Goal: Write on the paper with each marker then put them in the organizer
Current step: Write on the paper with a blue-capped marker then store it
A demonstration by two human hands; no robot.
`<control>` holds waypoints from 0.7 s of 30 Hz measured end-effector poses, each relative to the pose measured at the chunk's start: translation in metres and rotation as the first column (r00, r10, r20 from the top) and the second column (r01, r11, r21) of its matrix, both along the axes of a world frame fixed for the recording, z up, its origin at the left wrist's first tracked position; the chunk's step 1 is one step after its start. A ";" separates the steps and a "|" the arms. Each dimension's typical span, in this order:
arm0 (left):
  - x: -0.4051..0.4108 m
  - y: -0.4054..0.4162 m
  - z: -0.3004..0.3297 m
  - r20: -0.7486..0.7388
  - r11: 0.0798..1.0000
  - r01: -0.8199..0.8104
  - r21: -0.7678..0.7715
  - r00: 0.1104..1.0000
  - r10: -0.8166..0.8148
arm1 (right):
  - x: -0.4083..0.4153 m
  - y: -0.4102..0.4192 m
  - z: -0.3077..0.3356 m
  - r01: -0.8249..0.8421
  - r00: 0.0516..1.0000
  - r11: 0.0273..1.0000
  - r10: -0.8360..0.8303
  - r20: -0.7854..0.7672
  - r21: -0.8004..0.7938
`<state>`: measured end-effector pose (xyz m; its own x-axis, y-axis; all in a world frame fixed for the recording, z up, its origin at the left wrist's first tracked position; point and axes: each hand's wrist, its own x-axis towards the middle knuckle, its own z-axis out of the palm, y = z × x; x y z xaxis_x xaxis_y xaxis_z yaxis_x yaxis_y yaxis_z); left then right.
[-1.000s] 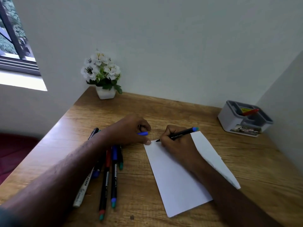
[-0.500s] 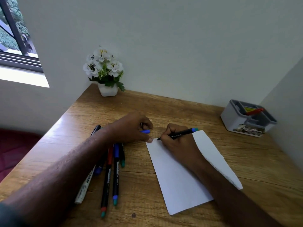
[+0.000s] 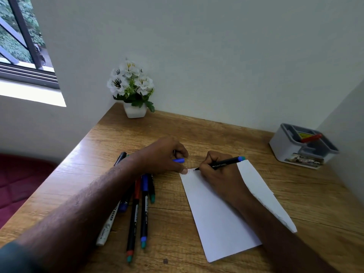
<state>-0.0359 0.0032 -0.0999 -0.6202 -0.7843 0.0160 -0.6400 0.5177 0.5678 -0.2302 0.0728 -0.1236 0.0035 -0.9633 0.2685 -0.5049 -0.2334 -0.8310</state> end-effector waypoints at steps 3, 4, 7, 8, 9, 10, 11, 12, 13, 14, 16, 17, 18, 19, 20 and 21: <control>0.000 -0.001 -0.001 -0.002 1.000 -0.005 -0.004 1.000 0.005 | 0.001 0.000 0.001 0.006 1.000 1.000 -0.006 -0.027 0.000; 0.000 -0.001 -0.001 -0.002 1.000 -0.004 -0.005 1.000 0.004 | 0.001 0.000 0.001 0.011 1.000 1.000 -0.011 -0.026 0.003; -0.001 -0.001 -0.001 -0.003 1.000 -0.001 -0.001 1.000 0.001 | 0.000 0.001 0.000 0.015 1.000 1.000 -0.015 -0.002 0.002; -0.001 -0.001 -0.001 -0.004 1.000 0.000 -0.001 1.000 0.000 | 0.001 0.000 0.000 0.011 1.000 1.000 -0.011 -0.009 0.001; -0.001 -0.001 -0.001 -0.005 1.000 0.000 -0.003 1.000 0.000 | 0.001 0.000 0.000 0.011 1.000 1.000 -0.011 -0.018 0.001; -0.001 -0.001 -0.001 -0.005 1.000 0.000 -0.003 1.000 0.000 | 0.001 0.000 0.000 0.013 1.000 1.000 -0.013 -0.023 0.001; -0.001 -0.001 -0.001 -0.006 1.000 -0.002 0.000 1.000 0.002 | 0.001 0.000 0.000 0.017 1.000 1.000 -0.017 -0.021 0.000; -0.001 -0.001 -0.001 -0.009 1.000 -0.002 0.004 1.000 0.002 | 0.001 0.000 0.000 0.019 1.000 1.000 -0.019 -0.016 -0.002; -0.001 -0.001 -0.001 -0.012 1.000 -0.001 0.006 1.000 0.001 | 0.000 0.000 0.000 0.018 1.000 1.000 -0.018 -0.013 -0.005; -0.001 -0.001 -0.001 -0.013 1.000 0.002 0.006 1.000 -0.002 | 0.000 0.001 0.001 0.014 1.000 1.000 -0.014 -0.016 -0.008; -0.001 -0.001 -0.001 -0.008 1.000 0.004 0.000 1.000 -0.004 | -0.001 0.001 0.001 0.011 1.000 1.000 -0.011 -0.024 -0.009; 0.000 -0.001 -0.001 -0.005 1.000 0.003 -0.005 1.000 -0.003 | -0.001 0.000 0.000 0.013 1.000 1.000 -0.013 -0.021 -0.009; 0.000 -0.001 -0.001 -0.004 1.000 0.001 -0.008 1.000 -0.001 | -0.001 0.000 0.000 0.014 1.000 1.000 -0.014 -0.015 -0.009; -0.001 -0.001 -0.001 -0.005 1.000 -0.001 -0.010 1.000 0.001 | -0.001 -0.001 -0.001 0.016 1.000 1.000 -0.016 -0.009 -0.008; -0.001 -0.001 -0.001 -0.006 1.000 -0.001 -0.011 1.000 0.001 | -0.001 -0.001 -0.001 0.016 1.000 1.000 -0.016 -0.006 -0.006; -0.001 -0.001 -0.001 -0.007 1.000 0.001 -0.011 1.000 -0.001 | -0.002 -0.001 -0.001 0.013 1.000 1.000 -0.013 -0.006 -0.004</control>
